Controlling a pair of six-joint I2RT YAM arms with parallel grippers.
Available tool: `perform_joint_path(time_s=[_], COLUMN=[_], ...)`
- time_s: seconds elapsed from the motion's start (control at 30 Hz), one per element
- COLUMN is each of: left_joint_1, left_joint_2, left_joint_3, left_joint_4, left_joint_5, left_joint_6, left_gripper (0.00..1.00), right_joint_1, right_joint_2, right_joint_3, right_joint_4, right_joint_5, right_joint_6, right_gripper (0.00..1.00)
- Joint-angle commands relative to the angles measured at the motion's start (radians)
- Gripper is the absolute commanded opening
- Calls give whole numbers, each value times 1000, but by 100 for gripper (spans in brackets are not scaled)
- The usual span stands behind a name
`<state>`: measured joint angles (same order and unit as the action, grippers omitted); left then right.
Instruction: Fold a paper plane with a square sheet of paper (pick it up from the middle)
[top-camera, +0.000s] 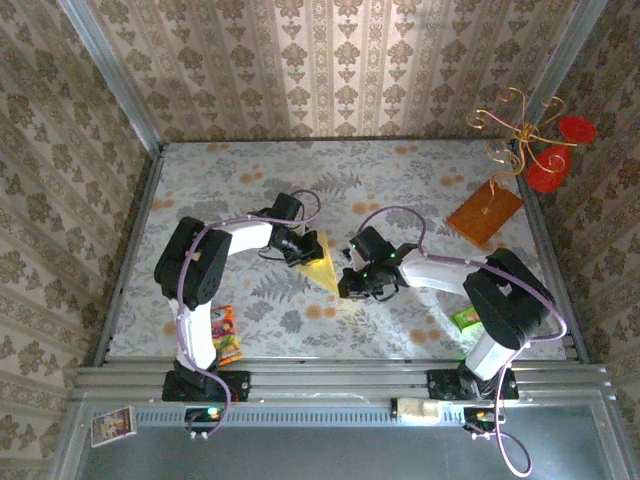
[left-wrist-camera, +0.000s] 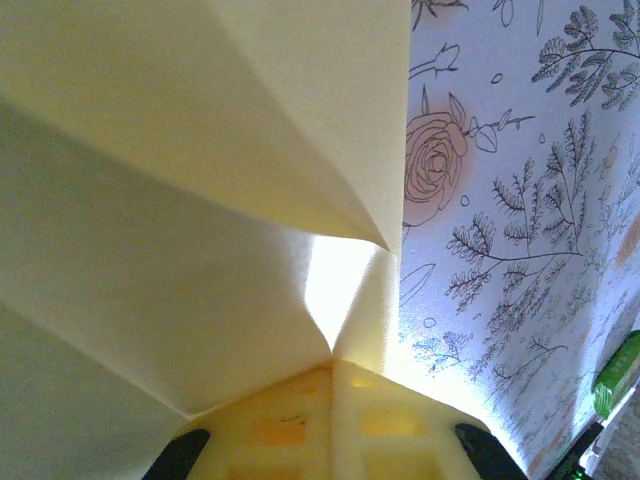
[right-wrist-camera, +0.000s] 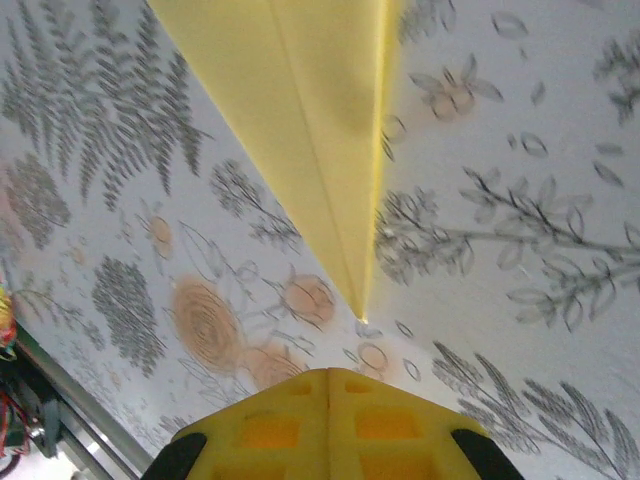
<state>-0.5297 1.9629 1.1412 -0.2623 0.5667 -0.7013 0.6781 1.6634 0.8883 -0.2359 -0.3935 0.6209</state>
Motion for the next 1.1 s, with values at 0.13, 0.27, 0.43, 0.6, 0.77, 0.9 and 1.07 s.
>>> perform_joint_path(time_s=[0.13, 0.27, 0.43, 0.6, 0.77, 0.9, 1.07], left_joint_1=[-12, -13, -14, -15, -18, -25, -49], left_joint_2=[73, 61, 31, -49, -134, -160, -128], left_joint_3=[-32, -29, -24, -26, -97, -171, -188], left_joint_4=[-110, -106, -74, 24, 154, 238, 263], left_joint_5=[-126, -118, -84, -29, -2, 21, 40], left_joint_6=[22, 23, 25, 33, 44, 34, 36], left_gripper=[6, 7, 7, 8, 9, 9, 9], right_joint_1=[6, 5, 6, 5, 5, 5, 5], right_joint_2=[143, 191, 221, 243, 257, 264, 274], right_joint_3=[147, 185, 195, 186, 186, 195, 202], right_joint_4=[7, -18, -61, -109, -139, -149, -161], right_joint_5=[54, 74, 111, 134, 145, 145, 142], right_joint_6=[9, 6, 4, 5, 4, 6, 6], right_gripper=[5, 5, 4, 3, 3, 3, 2])
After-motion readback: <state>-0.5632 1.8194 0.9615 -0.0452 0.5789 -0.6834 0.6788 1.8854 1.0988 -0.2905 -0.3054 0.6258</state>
